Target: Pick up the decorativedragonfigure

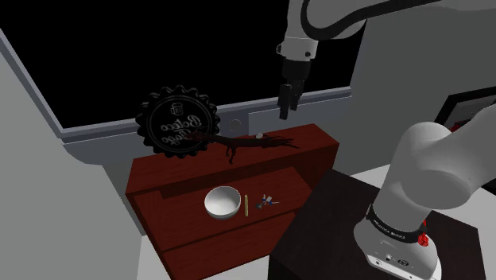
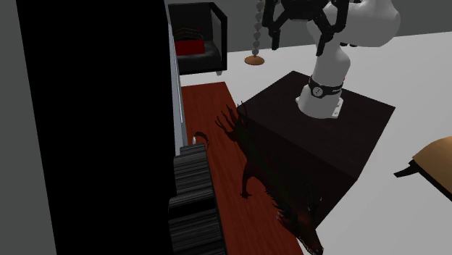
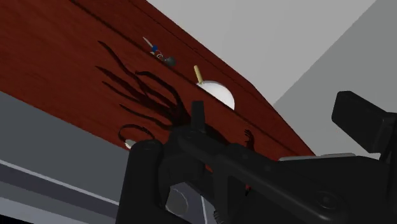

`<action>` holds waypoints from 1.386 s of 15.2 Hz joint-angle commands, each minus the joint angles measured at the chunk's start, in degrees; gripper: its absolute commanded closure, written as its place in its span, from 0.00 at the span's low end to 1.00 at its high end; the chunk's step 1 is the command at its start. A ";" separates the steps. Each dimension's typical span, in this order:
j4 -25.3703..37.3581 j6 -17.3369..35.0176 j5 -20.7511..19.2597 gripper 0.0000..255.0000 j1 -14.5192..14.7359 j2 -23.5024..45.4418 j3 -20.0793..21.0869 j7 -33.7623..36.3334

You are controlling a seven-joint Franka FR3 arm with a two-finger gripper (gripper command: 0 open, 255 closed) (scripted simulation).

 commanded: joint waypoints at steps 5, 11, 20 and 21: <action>0.01 13.06 -1.34 0.00 4.62 10.82 -6.24 -20.13; 3.89 23.86 2.10 0.00 10.34 23.96 -11.24 -40.71; 5.66 32.12 8.06 0.00 13.26 33.93 -12.83 -54.35; 5.39 32.88 8.49 0.00 13.32 34.49 -12.86 -54.74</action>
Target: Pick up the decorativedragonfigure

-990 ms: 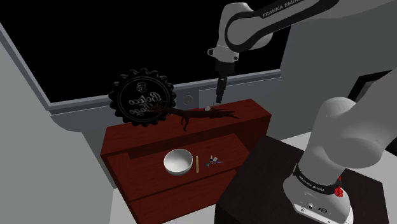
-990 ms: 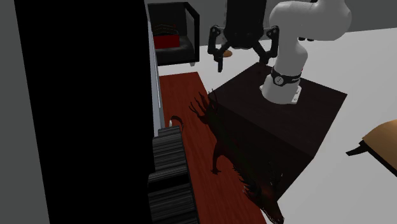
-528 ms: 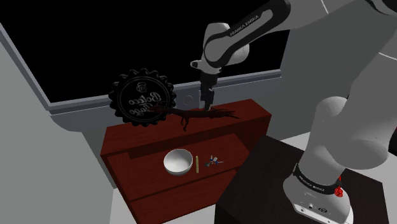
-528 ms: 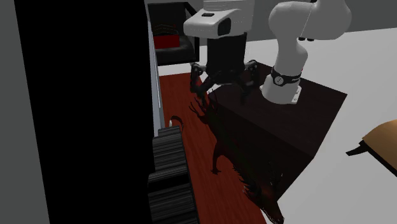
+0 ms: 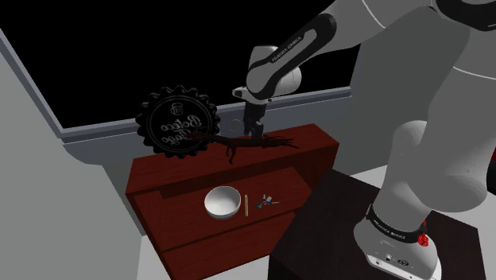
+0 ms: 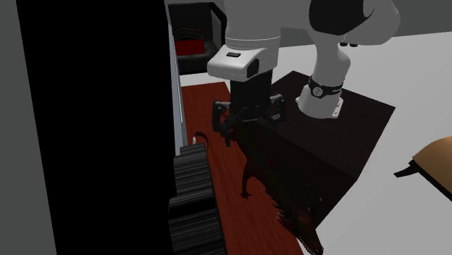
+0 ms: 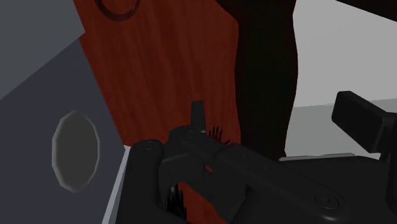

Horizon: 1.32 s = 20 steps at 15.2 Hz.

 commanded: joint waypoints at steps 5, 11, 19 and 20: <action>-0.75 1.99 1.09 1.00 0.14 1.37 -0.07 -1.01; -0.75 1.98 1.08 1.00 0.13 1.37 -0.07 -1.02; 1.04 -2.54 -1.27 1.00 -0.15 -1.71 0.12 1.16; 1.37 -3.32 -1.61 1.00 -0.20 -2.21 0.17 1.49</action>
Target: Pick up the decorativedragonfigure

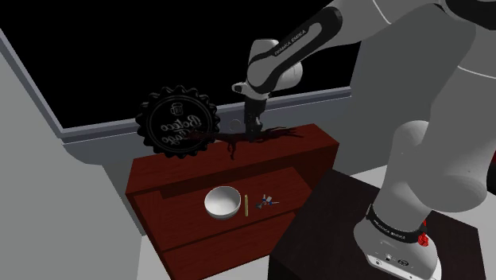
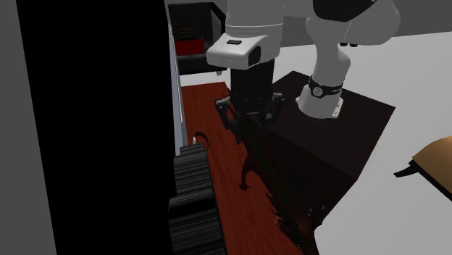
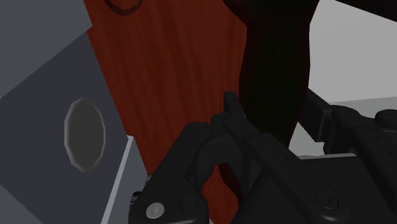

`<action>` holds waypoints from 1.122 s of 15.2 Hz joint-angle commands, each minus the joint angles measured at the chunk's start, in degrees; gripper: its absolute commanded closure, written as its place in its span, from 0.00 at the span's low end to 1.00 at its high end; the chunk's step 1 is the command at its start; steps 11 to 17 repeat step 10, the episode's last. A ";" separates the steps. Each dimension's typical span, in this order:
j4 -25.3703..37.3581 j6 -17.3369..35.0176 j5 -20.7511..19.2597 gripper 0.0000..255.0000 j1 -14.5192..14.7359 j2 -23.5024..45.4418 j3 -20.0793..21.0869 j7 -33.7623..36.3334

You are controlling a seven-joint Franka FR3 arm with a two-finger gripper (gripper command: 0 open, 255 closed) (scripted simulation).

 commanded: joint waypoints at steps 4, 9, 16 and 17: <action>1.84 -3.81 -1.46 1.00 -0.24 -2.21 0.24 1.42; 3.56 -7.05 -2.44 1.00 -0.41 -3.87 0.47 2.45; 3.56 -7.05 -2.44 1.00 -0.41 -3.88 0.47 2.45; 3.56 -7.05 -2.44 1.00 -0.41 -3.88 0.47 2.45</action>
